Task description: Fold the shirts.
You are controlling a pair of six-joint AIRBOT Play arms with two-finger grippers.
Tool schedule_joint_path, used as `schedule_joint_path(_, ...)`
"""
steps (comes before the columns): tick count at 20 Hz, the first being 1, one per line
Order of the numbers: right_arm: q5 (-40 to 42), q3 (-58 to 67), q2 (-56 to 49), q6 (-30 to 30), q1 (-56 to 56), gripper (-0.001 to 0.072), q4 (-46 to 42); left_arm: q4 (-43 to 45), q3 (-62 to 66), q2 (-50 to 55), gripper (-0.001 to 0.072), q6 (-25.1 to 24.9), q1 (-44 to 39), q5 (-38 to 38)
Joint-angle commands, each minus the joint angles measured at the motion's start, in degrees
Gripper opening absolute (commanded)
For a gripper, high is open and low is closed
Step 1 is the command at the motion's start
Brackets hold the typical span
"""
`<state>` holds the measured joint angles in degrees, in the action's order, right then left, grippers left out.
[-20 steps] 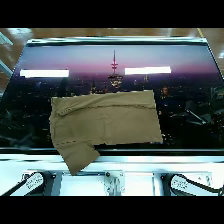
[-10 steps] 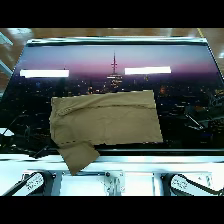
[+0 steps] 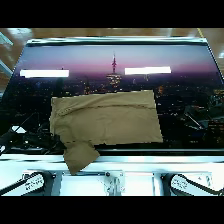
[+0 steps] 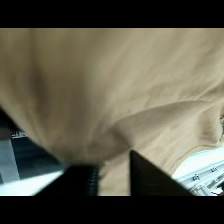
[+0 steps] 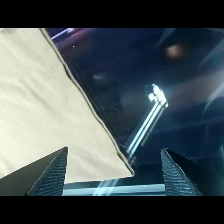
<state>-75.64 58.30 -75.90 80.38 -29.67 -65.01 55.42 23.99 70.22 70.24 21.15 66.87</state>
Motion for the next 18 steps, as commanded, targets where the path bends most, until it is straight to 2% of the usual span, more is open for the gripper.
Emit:
schedule_joint_path(1, -0.5, -1.6, 0.0, 1.0, 1.2, 0.0686, -1.4, -1.5, 0.1, 1.0, 0.0089, -3.7, -0.6, 2.4)
schedule_joint_path(2, -0.4, -3.3, 0.0, 0.8, 2.4, 0.0686, -2.1, -1.5, 0.1, 1.0, 0.0041, -4.7, 0.2, 3.7)
schedule_joint_path(3, 0.3, -5.8, 0.0, -0.4, 3.9, 0.0688, -1.4, -1.5, 0.3, 1.0, 0.0034, -5.6, 1.3, 4.9)
schedule_joint_path(6, 3.7, -12.9, 0.0, -3.1, 6.3, 0.0697, 3.3, -1.5, 1.3, -0.5, 0.0034, -8.0, 5.5, 8.8)
schedule_joint_path(8, 5.4, -15.3, 0.0, -2.5, 6.3, 0.0696, 3.3, -1.5, 1.9, -2.2, 0.0034, -8.1, 7.5, 9.9)
schedule_joint_path(12, 6.9, -19.1, 0.0, -1.5, 6.3, 0.0694, 3.4, -1.5, 2.0, -3.1, 0.0034, -8.3, 7.8, 9.9)
schedule_joint_path(15, 9.5, -21.7, 0.0, -2.2, 6.3, 0.0686, 9.0, -1.5, 2.0, -3.1, 0.0034, -8.7, 7.8, 9.9)
schedule_joint_path(18, 11.2, -24.1, 0.0, -1.1, 6.3, 0.0684, 9.0, -1.5, 2.6, -3.1, 0.0034, -8.7, 7.8, 9.9)
